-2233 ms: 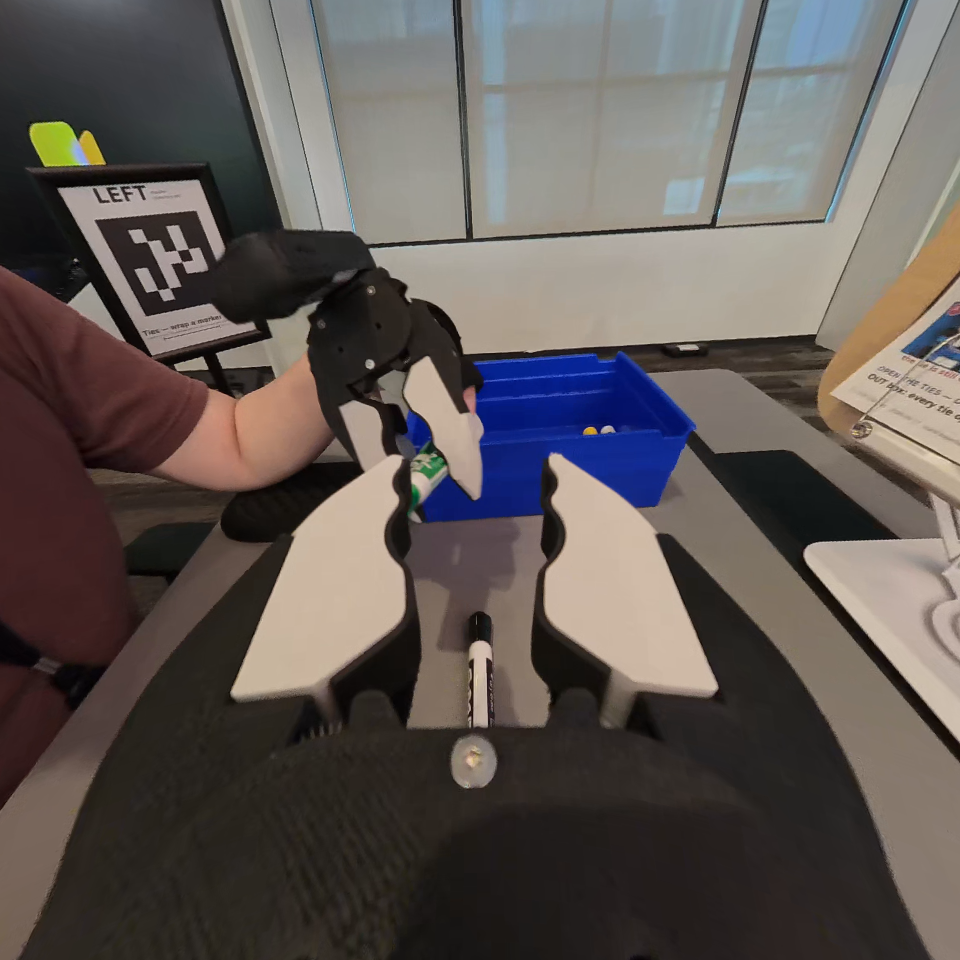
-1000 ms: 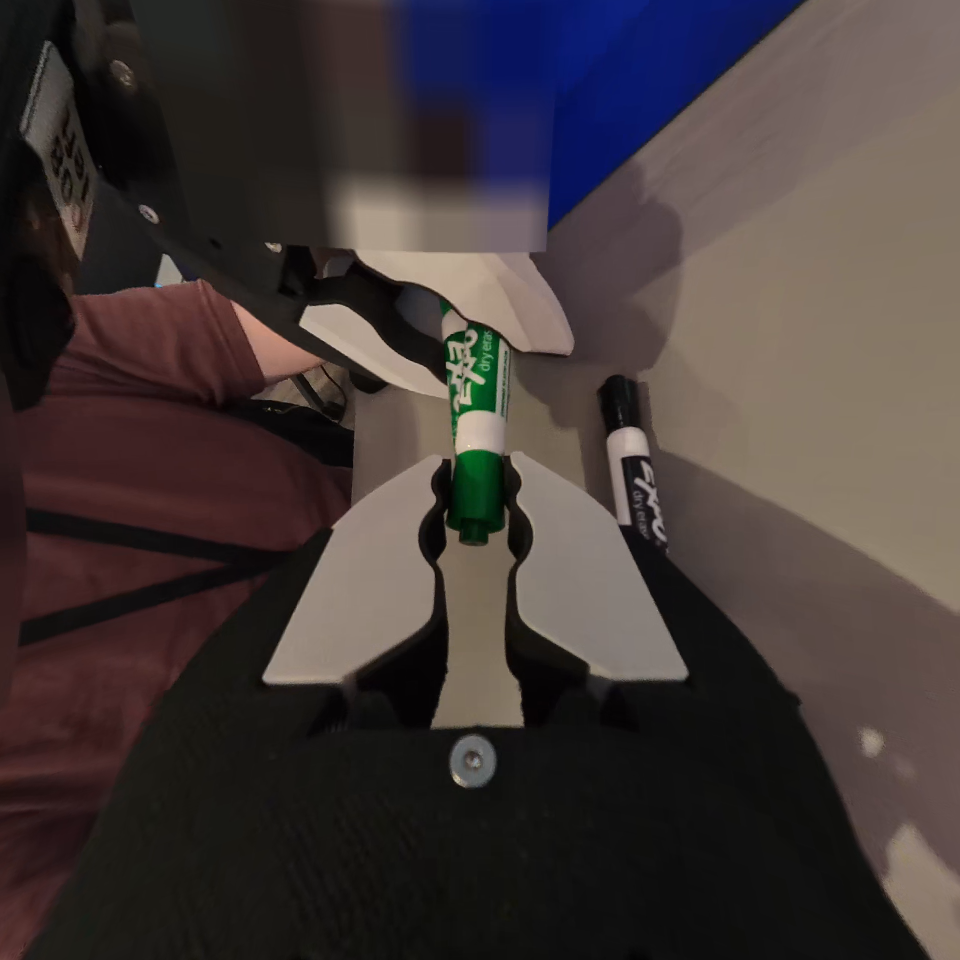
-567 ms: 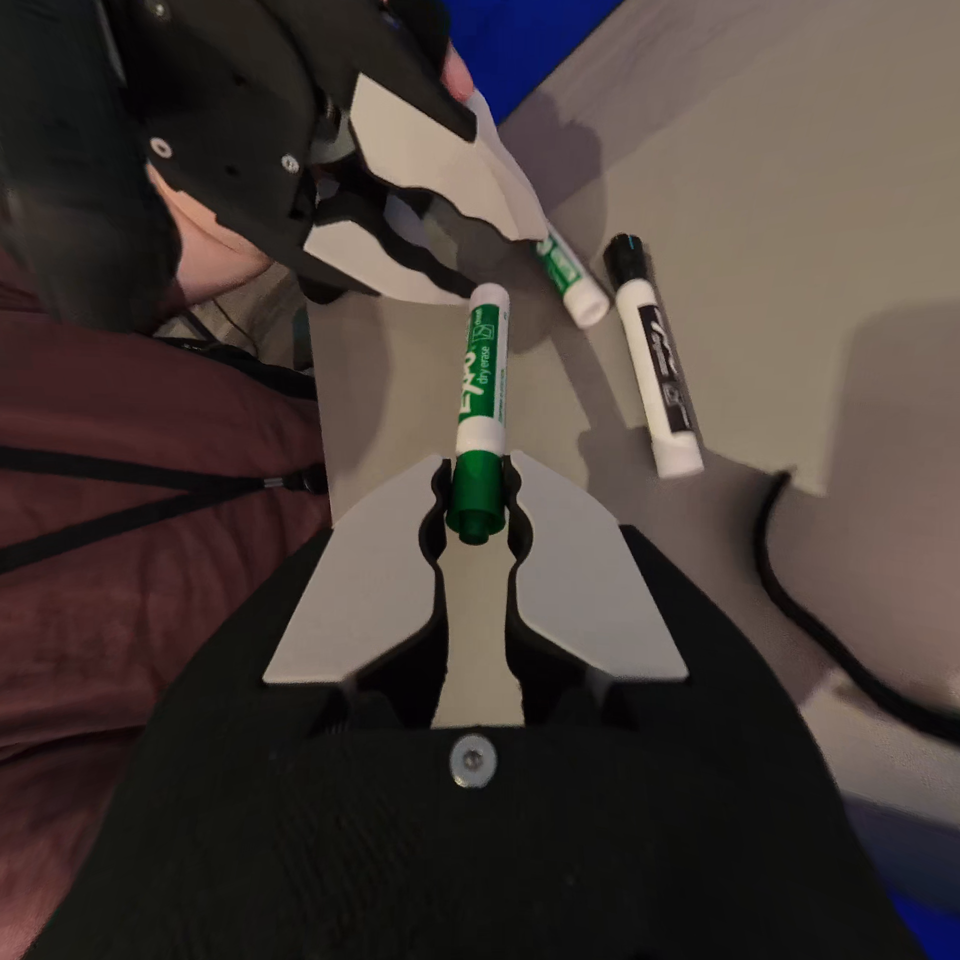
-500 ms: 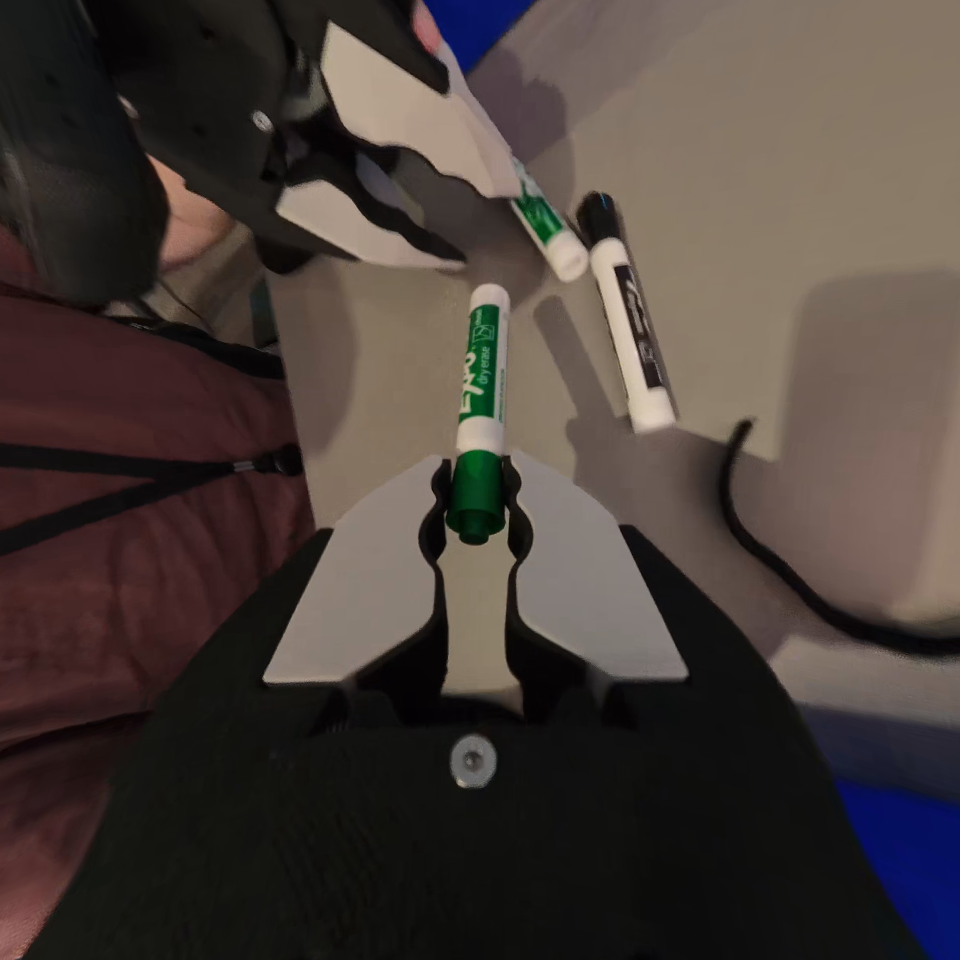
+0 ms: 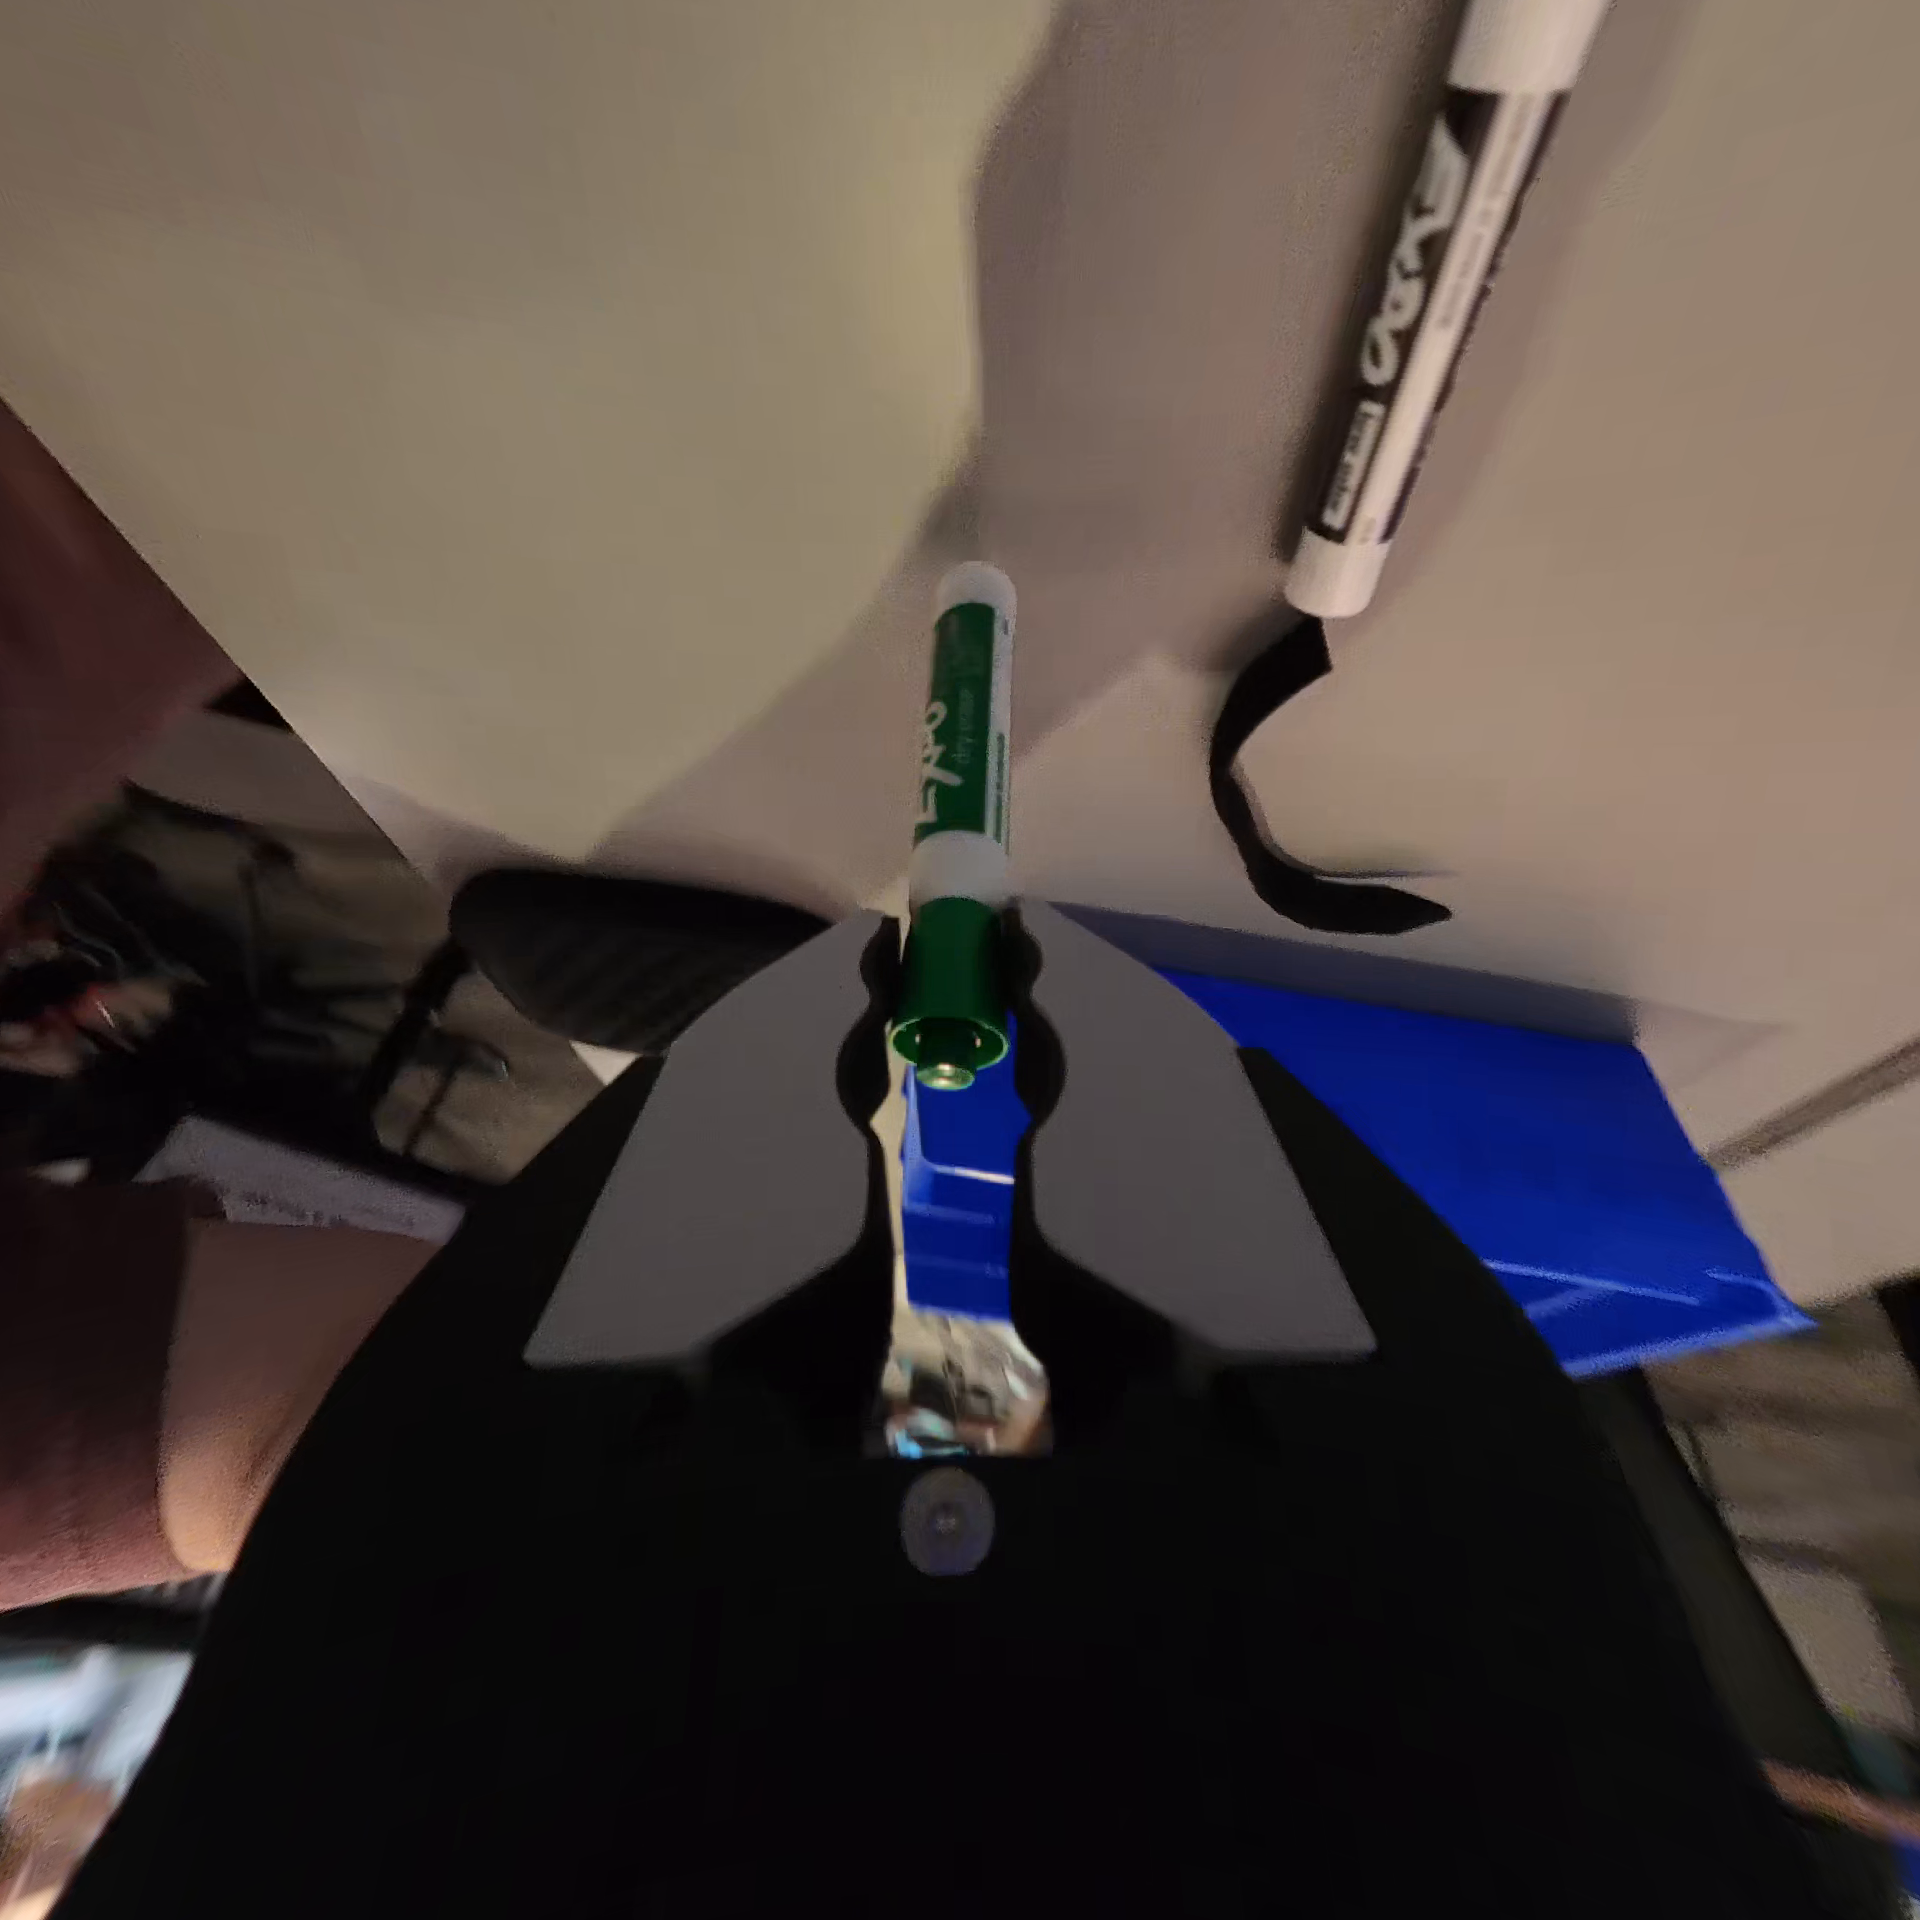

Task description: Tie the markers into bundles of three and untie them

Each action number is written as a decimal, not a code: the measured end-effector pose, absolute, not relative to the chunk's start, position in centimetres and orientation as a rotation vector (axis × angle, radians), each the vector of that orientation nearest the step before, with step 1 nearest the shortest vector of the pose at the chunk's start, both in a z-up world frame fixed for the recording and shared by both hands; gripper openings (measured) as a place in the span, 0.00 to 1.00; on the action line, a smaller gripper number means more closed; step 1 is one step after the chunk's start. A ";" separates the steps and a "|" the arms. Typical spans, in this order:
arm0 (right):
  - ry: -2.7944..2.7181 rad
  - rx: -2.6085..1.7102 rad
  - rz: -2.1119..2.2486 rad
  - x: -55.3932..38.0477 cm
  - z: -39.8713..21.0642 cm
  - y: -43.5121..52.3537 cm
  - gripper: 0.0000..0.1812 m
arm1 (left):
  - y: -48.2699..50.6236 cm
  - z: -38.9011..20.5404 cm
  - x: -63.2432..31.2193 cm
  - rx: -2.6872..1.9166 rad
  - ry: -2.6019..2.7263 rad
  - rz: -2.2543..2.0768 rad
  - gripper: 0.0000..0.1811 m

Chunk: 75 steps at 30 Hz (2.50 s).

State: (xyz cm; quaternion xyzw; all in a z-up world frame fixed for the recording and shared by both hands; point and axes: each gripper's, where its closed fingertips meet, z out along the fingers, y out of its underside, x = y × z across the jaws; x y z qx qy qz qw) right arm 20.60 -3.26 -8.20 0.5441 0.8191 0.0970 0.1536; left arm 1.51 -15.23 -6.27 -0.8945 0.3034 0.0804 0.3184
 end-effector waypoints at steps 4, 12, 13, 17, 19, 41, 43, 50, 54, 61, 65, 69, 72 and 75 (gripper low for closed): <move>2.345 1.397 0.543 18.2 -9.6 -4.3 0.12 | -17.7 -6.1 -0.8 -2.383 0.693 0.267 0.23; 2.610 1.394 0.127 11.7 -12.6 -8.2 0.14 | -20.5 -6.1 -1.3 -2.382 0.654 0.249 0.23; 2.654 1.417 0.036 11.0 -12.7 -8.5 0.15 | -20.7 -6.1 -1.4 -2.381 0.649 0.246 0.23; 2.798 1.593 -0.390 9.3 -12.0 -8.7 0.19 | -20.9 -6.0 -0.7 -2.345 0.629 0.227 0.23; 2.820 1.652 -0.656 10.2 -11.7 -9.3 0.20 | -21.0 -5.9 0.8 -2.301 0.648 0.175 0.24; 2.793 1.716 -0.892 5.9 -14.5 -1.0 0.11 | -19.5 -11.0 6.6 -2.366 0.691 -0.045 0.24; 2.827 1.600 -0.935 4.8 -14.0 -2.6 0.11 | -19.6 -11.1 6.4 -2.373 0.685 -0.046 0.24; 2.724 1.452 -0.997 3.9 -15.1 -6.1 0.19 | -20.6 -11.8 5.9 -2.419 0.679 -0.041 0.24; 2.747 1.424 -0.982 4.8 -15.6 -7.2 0.27 | -21.1 -12.3 5.8 -2.443 0.688 -0.039 0.24; 2.886 1.449 -0.835 5.6 -16.8 -6.9 0.23 | -21.0 -13.1 6.3 -2.464 0.719 -0.051 0.24; 2.847 1.483 -1.018 5.6 -14.9 -8.8 0.27 | -21.1 -13.3 6.6 -2.467 0.707 -0.059 0.24; 2.907 1.450 -1.012 7.9 -14.3 -12.1 0.45 | -21.9 -13.7 6.6 -2.486 0.693 -0.034 0.24; 3.087 1.398 -0.887 10.5 -15.2 -13.5 0.50 | -22.8 -14.2 6.9 -2.500 0.707 -0.029 0.24; 3.150 1.330 -0.852 12.4 -16.1 -14.1 0.31 | -23.3 -14.5 7.1 -2.513 0.709 -0.038 0.24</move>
